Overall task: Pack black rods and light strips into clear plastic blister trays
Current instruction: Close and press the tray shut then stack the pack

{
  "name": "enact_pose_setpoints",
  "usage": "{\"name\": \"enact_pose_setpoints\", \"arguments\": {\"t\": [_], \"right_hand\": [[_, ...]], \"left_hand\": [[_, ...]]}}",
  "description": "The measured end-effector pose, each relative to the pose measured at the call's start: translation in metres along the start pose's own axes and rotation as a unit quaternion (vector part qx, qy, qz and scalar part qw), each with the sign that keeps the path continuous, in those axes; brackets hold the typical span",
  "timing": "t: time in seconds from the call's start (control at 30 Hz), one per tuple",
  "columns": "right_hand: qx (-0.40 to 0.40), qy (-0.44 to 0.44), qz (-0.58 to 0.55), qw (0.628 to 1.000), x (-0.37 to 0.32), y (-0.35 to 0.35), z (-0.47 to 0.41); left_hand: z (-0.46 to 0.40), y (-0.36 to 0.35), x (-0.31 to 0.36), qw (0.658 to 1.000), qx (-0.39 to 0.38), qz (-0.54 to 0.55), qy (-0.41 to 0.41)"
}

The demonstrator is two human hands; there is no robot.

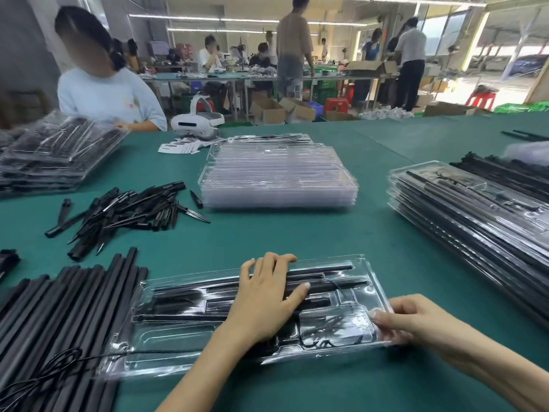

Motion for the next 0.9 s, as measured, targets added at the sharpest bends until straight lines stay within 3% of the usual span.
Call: {"name": "enact_pose_setpoints", "arguments": {"t": [0.2,0.27,0.37,0.47,0.57,0.67,0.9], "right_hand": [[0.049,0.011,-0.05,0.998,0.004,0.0,-0.001],[0.051,0.006,-0.061,0.997,0.004,0.0,-0.001],[0.057,0.008,-0.075,0.995,0.002,0.0,-0.001],[0.055,0.016,-0.068,0.996,0.001,-0.001,-0.002],[0.039,0.013,-0.048,0.998,0.002,0.001,-0.004],[0.041,-0.001,-0.022,0.999,0.004,0.003,-0.009],[0.079,-0.052,-0.205,0.974,0.016,-0.006,-0.021]], "left_hand": [[-0.001,-0.001,-0.001,0.999,-0.008,0.033,0.002],[-0.003,0.006,-0.003,0.989,0.003,0.146,0.025],[-0.002,0.034,-0.007,0.948,0.107,0.294,0.052],[0.01,0.058,-0.013,0.962,0.141,0.232,0.026],[0.027,0.065,-0.024,0.993,0.068,0.101,0.004],[0.045,0.067,-0.042,1.0,0.019,-0.003,0.011],[0.073,0.048,-0.065,0.991,-0.083,-0.059,0.087]]}}
Point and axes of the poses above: each hand's wrist, its own z-axis away from the middle knuckle, its own y-axis out of the back of the hand, x = y × z, the point moved 5 cm from there along -z, towards the middle knuckle, and after that the axes turned 7 degrees about x, right-handed, at the moved point
